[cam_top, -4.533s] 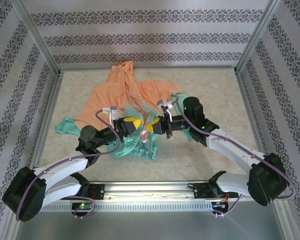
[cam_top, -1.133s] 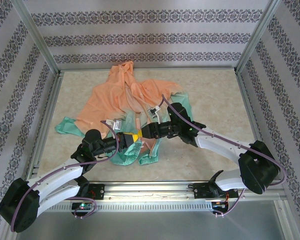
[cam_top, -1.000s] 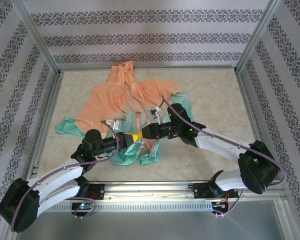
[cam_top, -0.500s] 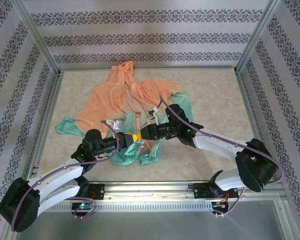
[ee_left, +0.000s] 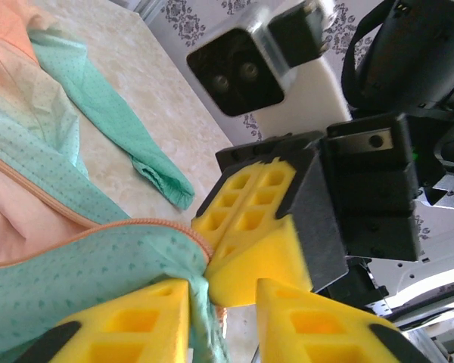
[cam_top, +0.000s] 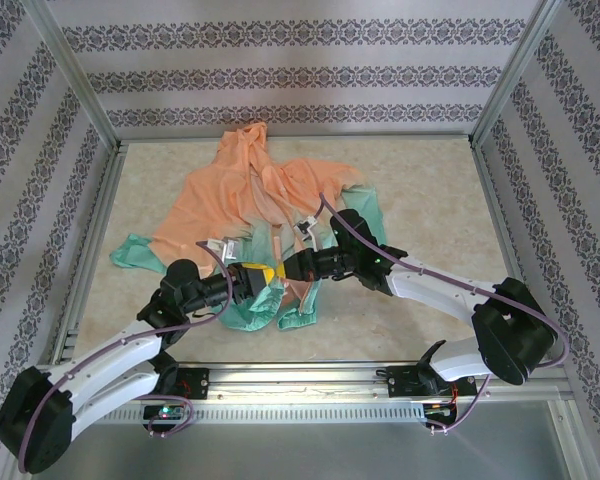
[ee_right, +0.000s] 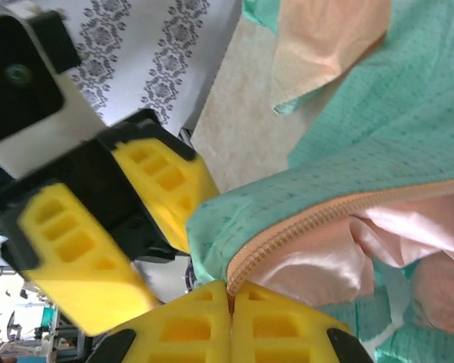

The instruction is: Zip up the jacket

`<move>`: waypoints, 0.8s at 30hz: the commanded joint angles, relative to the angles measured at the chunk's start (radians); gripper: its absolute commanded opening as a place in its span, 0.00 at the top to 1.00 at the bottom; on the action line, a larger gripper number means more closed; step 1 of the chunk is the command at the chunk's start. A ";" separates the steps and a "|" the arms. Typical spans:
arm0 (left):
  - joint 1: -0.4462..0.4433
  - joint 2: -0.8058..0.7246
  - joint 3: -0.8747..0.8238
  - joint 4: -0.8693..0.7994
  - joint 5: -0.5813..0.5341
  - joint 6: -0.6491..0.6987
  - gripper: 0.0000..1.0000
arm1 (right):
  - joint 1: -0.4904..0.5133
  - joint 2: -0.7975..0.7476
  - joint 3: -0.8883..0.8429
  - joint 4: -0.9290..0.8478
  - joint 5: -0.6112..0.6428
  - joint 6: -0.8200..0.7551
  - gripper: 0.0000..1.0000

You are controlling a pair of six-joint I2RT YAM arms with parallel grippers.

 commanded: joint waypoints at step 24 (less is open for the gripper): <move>-0.086 0.149 0.131 -0.078 0.007 0.005 0.65 | -0.021 -0.046 0.174 -0.400 0.081 -0.119 1.00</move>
